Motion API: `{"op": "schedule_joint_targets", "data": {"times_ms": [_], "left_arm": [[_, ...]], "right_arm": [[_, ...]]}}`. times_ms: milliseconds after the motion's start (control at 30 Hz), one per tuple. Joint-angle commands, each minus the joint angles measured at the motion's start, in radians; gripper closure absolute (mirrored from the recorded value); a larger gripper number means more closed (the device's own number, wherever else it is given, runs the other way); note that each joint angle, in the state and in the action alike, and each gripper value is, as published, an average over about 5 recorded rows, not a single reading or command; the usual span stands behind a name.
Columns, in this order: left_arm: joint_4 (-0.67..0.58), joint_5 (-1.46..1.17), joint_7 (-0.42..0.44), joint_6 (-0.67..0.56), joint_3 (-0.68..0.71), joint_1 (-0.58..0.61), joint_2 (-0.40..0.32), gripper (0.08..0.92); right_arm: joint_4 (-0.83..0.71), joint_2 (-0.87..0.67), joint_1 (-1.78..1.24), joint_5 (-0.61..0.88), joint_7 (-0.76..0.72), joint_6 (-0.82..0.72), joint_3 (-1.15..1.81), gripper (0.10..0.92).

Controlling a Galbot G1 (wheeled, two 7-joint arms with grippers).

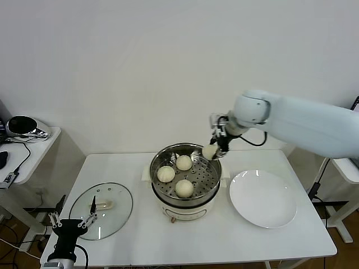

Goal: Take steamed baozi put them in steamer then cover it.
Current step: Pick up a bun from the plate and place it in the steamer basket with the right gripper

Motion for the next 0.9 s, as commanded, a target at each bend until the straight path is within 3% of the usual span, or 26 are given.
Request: {"op": "schedule_joint_targets", "data": {"times_ms": [33,600,900], "left_arm": [[-0.004,-0.002,0.000,-0.001,-0.001,-0.001,-0.004,0.177],[0.003,-0.004,0.000,-0.001,0.001,-0.005,-0.009,0.177],[0.003,-0.001,0.000,0.000,0.007,-0.010,-0.013,0.177]], "right_arm": [[-0.069,0.156,-0.075,0.092,0.071,-0.109,-0.038,0.482],[-0.121,0.143,-0.163,-0.064,0.019,-0.095,-0.026,0.482],[-0.098,0.112,-0.159,-0.073,-0.003,-0.073,-0.005,0.457]]}}
